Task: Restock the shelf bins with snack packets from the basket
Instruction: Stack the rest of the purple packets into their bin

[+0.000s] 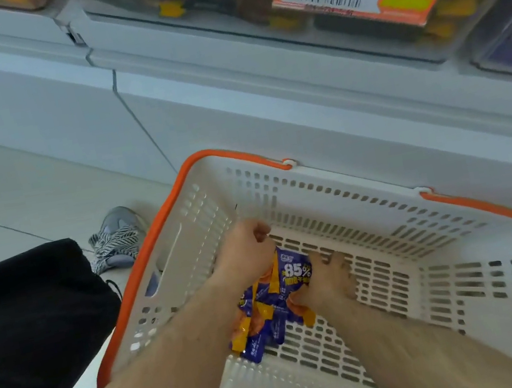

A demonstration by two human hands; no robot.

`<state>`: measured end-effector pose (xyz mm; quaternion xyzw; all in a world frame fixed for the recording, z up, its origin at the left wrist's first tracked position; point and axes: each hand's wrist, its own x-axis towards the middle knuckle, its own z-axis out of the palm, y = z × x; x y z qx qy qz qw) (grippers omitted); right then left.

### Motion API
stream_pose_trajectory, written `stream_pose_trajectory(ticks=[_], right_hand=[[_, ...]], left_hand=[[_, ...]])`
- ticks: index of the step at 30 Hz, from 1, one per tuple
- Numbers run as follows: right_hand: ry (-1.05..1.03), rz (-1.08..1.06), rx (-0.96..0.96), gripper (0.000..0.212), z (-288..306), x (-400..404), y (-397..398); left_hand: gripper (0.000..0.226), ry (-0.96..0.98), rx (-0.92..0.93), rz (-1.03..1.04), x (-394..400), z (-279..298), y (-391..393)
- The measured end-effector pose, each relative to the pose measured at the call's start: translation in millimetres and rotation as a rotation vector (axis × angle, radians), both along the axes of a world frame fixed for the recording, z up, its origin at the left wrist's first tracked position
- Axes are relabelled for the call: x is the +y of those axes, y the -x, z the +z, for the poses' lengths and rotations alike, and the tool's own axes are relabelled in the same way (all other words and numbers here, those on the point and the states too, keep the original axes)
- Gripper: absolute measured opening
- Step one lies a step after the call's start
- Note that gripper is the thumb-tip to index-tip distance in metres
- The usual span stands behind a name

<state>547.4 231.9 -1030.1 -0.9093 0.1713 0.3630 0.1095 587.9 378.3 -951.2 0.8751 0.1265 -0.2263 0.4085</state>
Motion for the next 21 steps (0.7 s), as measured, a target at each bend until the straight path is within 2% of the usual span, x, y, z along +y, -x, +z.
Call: stream_pose_trajectory(ticks=[3,5,7,10,12,16,21], right_hand=[[-0.012,0.03,-0.016,0.086,-5.3,-0.3,5.1],[-0.021,0.081,-0.059,0.091,-6.9,-3.7,8.4],[-0.025,0.198,-0.091,0.106,-8.5,-5.5,9.5],[-0.012,0.347,-0.03,0.134,-10.3,0.9,7.5],[0.027,0.362,0.005,0.14,-13.2,5.3,7.3],[0.073,0.317,0.015,0.133,-15.5,2.8,8.2],[0.033,0.182,-0.167,0.096,-14.3,-13.9,9.1]], left_hand=[[0.019,0.017,0.004,-0.001,-1.3,-1.6,2.6],[0.019,0.018,-0.006,-0.002,-2.2,-0.1,5.1],[0.02,0.021,-0.012,-0.005,-2.6,3.0,7.6],[0.022,0.015,-0.015,-0.012,-1.1,4.5,9.6],[0.022,0.008,-0.004,-0.015,-0.5,3.6,9.7],[0.024,0.002,0.002,-0.025,-0.6,1.3,9.3],[0.023,0.008,0.063,-0.034,1.1,-2.9,12.1]])
